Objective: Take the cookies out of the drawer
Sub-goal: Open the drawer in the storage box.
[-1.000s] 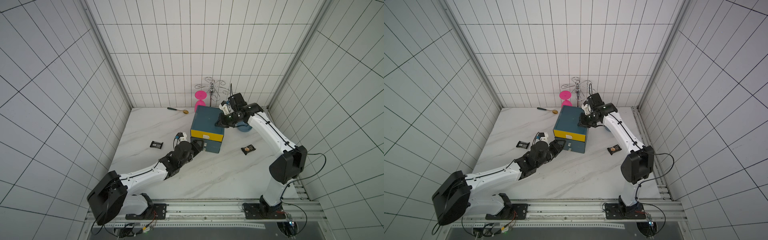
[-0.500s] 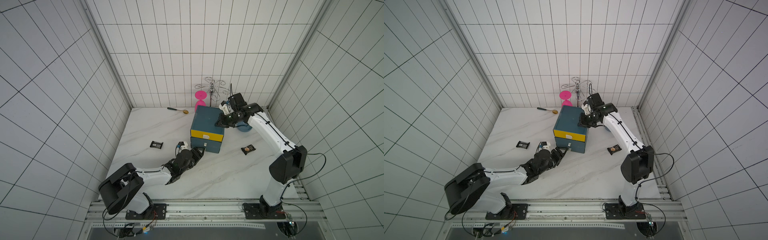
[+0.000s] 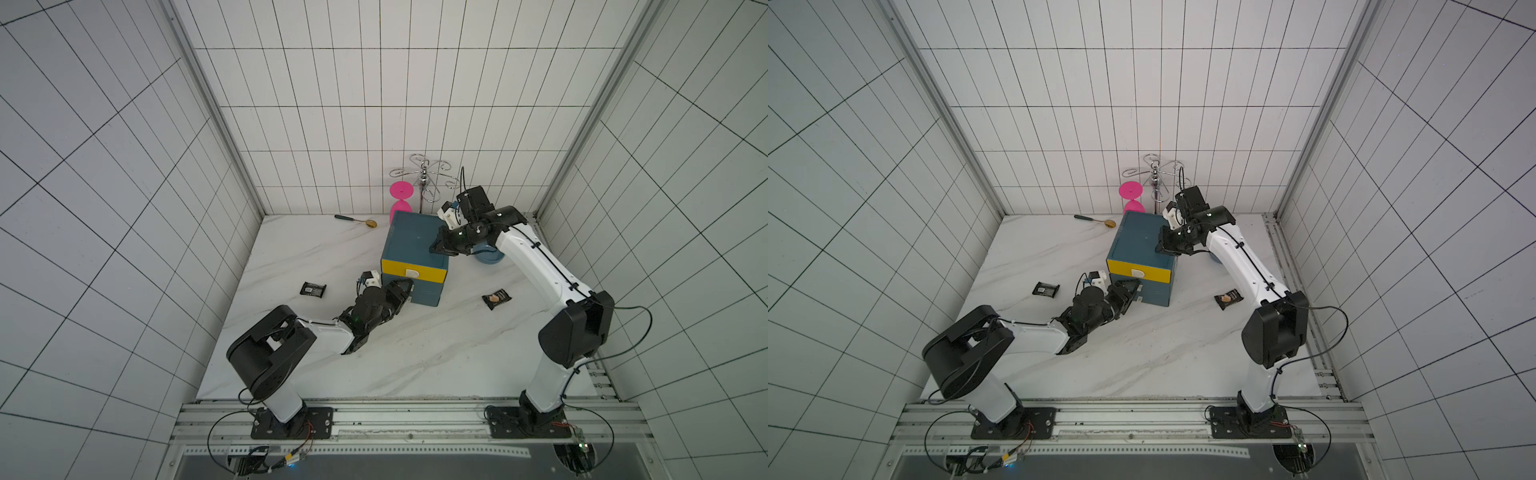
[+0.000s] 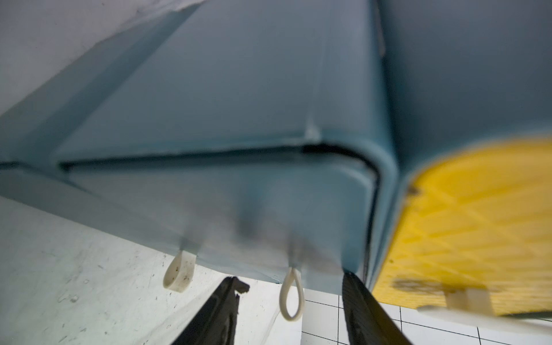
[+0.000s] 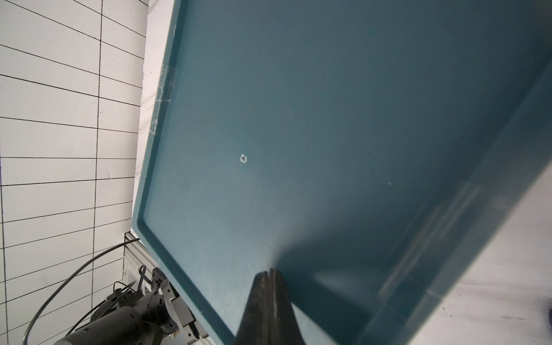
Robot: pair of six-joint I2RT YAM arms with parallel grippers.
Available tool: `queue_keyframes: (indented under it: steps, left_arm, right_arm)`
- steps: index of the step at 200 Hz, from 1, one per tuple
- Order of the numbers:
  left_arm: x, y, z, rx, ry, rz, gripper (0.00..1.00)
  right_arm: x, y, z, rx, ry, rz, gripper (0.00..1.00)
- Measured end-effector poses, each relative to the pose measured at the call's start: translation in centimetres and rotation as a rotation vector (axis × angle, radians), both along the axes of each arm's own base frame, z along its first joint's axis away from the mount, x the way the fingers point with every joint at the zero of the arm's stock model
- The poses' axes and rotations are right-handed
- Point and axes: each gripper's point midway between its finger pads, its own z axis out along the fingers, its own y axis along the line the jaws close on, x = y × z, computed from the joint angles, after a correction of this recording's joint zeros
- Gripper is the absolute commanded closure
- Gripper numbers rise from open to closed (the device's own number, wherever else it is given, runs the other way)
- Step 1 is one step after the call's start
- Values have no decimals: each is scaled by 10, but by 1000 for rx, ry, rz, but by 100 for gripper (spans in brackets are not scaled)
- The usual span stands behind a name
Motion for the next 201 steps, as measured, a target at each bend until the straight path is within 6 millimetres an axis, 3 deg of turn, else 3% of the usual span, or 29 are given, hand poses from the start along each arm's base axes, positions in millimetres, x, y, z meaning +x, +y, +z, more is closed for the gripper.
queue_keyframes:
  steps: [72,160,201]
  left_arm:
    - [1,-5,-6,-9,6,-32,55]
    - [7,-5,0,-8,4,-57,94]
    - [3,-1,4,17,7,-65,100]
  right_arm:
    - [1,2,-1,13,-5,14,100]
    - [3,2,-1,21,-14,15,100]
    - [4,3,-1,23,-16,16,100]
